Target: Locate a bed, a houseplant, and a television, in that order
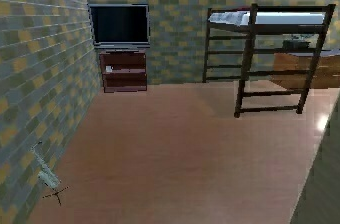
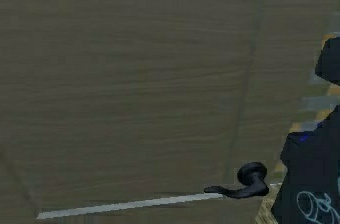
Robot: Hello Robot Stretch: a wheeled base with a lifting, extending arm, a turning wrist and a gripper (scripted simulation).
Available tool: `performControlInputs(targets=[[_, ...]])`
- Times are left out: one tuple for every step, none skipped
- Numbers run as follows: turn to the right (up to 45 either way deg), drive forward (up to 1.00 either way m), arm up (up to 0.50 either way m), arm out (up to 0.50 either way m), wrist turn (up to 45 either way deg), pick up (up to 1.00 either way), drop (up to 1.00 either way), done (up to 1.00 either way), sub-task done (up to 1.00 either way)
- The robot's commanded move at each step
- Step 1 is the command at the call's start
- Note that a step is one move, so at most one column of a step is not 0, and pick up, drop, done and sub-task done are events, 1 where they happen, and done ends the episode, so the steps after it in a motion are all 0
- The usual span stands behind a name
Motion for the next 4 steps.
performControlInputs(targets=[[0.0,0.6,0.0,0.0,0.0,0.0,0.0,0.0,0.0],[30.0,0.0,0.0,0.0,0.0,0.0,0.0,0.0,0.0],[3.0,0.0,0.0,0.0,0.0,0.0,0.0,0.0,0.0],[0.0,1.0,0.0,0.0,0.0,0.0,0.0,0.0,0.0]])
